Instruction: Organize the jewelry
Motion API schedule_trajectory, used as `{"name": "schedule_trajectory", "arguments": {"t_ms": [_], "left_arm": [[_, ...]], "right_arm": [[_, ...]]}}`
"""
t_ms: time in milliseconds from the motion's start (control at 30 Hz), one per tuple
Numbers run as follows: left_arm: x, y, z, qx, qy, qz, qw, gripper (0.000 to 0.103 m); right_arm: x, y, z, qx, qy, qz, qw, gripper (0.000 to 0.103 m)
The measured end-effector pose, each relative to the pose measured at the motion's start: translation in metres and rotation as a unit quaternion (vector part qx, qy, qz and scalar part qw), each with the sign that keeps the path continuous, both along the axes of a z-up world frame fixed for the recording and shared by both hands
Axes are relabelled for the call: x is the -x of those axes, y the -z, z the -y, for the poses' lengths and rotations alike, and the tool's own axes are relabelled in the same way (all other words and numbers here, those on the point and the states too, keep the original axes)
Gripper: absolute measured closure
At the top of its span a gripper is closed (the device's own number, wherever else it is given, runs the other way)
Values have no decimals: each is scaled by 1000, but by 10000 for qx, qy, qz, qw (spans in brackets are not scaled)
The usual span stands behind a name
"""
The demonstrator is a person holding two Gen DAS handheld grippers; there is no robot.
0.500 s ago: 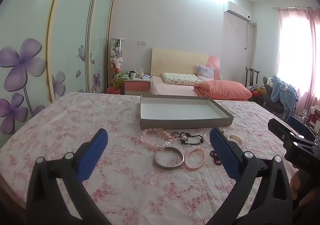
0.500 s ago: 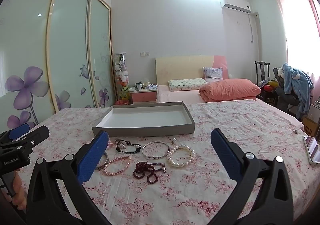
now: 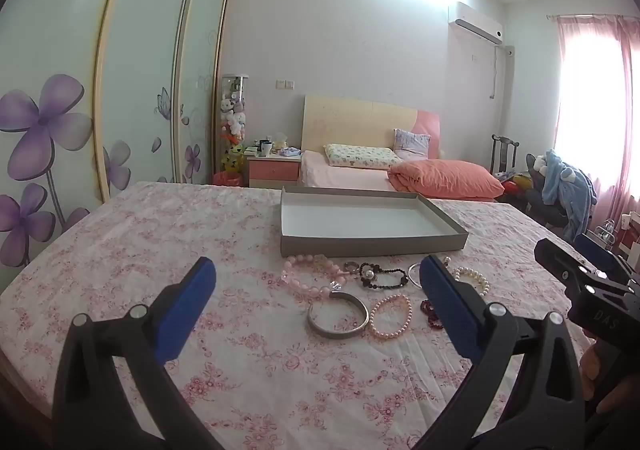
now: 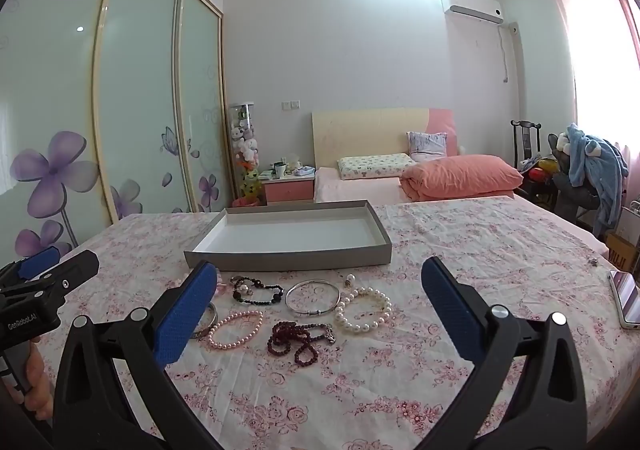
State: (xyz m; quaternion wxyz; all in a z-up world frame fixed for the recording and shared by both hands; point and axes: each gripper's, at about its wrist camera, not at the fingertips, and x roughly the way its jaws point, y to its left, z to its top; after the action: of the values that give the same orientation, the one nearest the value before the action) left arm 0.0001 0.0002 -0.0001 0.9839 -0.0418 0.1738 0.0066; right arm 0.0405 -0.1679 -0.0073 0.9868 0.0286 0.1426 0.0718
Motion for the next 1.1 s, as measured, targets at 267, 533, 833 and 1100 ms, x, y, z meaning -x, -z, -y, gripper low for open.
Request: {"name": "schedule_trajectory", "arguments": {"t_ms": [267, 533, 833, 1100], "left_arm": [[0, 0, 0, 1, 2, -9, 10000, 4], [1, 1, 0, -1, 6, -20, 10000, 4], [1, 1, 0, 4, 3, -32, 10000, 4], [0, 1, -1, 6, 9, -40, 10000, 4]], "right_arm": [[0, 5, -2, -14, 9, -21, 10000, 2], [0, 4, -2, -18, 8, -41, 10000, 2], [-3, 9, -1, -27, 6, -66, 10000, 2], [-4, 12, -2, -34, 5, -78, 10000, 2]]}}
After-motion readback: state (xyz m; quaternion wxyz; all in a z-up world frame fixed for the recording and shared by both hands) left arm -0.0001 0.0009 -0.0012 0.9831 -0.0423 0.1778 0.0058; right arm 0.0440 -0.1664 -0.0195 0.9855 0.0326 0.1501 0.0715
